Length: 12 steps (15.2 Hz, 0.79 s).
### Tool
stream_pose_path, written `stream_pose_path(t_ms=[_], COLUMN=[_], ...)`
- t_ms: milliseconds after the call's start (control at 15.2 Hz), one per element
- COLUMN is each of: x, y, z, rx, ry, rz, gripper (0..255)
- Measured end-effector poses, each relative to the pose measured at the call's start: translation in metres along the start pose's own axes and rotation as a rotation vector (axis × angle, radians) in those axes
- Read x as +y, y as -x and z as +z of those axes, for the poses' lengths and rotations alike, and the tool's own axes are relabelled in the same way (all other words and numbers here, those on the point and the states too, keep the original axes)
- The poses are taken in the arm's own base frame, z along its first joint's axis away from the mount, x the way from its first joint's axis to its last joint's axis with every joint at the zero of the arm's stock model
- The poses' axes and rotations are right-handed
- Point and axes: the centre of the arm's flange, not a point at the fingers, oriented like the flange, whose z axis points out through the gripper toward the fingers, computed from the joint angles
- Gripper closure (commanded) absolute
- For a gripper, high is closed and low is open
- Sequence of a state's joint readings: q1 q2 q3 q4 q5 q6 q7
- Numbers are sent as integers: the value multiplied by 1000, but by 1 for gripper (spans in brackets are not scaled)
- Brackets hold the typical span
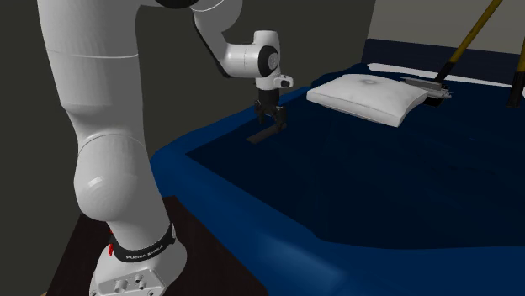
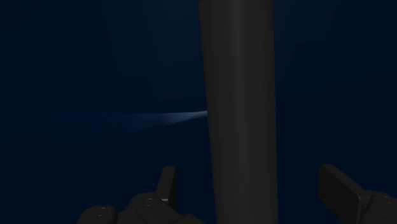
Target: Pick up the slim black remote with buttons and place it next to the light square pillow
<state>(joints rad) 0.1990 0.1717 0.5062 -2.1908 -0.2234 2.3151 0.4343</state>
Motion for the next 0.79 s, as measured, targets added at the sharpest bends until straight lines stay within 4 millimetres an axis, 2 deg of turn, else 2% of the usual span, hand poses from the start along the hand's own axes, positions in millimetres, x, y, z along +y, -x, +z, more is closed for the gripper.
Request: stream_pose_path(t_ms=[264, 330, 792], x=[0, 0, -3], y=[0, 0, 0], z=[1, 1, -1], rx=[0, 0, 3], ry=[0, 0, -1], rz=[0, 0, -4], gripper=[0, 255, 255])
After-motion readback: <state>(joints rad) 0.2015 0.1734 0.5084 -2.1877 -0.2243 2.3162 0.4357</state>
